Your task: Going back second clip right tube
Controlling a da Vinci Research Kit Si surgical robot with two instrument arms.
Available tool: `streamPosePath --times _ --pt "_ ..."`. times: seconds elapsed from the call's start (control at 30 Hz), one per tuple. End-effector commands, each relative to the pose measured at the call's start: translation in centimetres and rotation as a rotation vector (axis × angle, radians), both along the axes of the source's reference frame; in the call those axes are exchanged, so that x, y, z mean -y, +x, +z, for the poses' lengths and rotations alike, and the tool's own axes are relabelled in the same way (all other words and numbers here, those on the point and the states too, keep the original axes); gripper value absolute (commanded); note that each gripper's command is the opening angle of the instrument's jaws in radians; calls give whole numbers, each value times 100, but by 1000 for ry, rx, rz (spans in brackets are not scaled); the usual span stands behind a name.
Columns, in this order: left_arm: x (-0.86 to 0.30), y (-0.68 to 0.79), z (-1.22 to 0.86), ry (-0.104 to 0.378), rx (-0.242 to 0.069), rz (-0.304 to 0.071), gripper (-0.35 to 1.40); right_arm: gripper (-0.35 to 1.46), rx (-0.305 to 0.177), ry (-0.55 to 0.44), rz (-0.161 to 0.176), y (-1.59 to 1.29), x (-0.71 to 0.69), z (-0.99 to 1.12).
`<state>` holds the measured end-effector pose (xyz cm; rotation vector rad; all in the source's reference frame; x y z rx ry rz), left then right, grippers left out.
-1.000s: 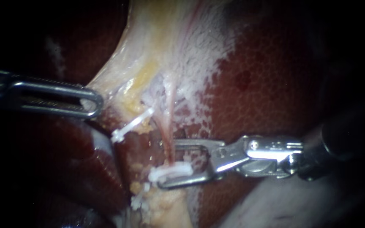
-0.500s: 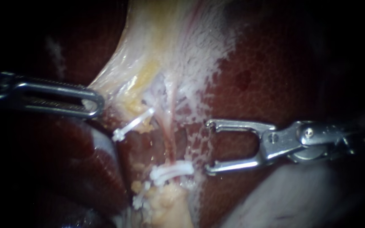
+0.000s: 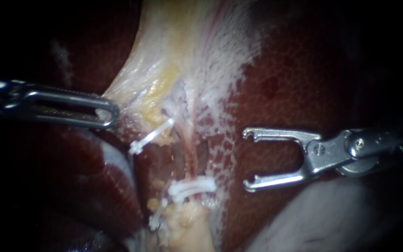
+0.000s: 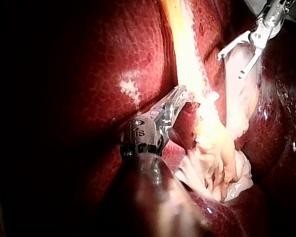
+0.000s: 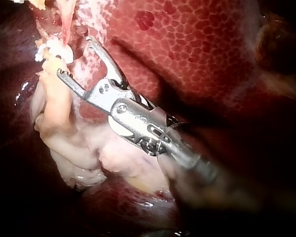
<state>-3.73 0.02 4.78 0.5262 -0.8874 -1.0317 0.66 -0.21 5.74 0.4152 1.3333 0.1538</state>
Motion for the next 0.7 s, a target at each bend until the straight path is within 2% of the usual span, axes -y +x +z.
streamPosePath --times 0.03,0.17,0.33,0.5,0.7 --pt "0 -2 5 2 -3 3 -35 60 0 0 0 -1 0 0" --pt "3 -11 27 7 -14 14 -35 60 -1 1 -2 -5 -1 -1" --pt "10 -27 45 24 -11 30 -35 60 -2 -2 -1 -6 -4 -4" --pt "16 -42 48 29 -9 41 -35 60 -2 -3 0 -6 -10 -9" --pt "18 -46 47 30 -11 44 -35 60 -1 -2 1 -6 -10 -10"
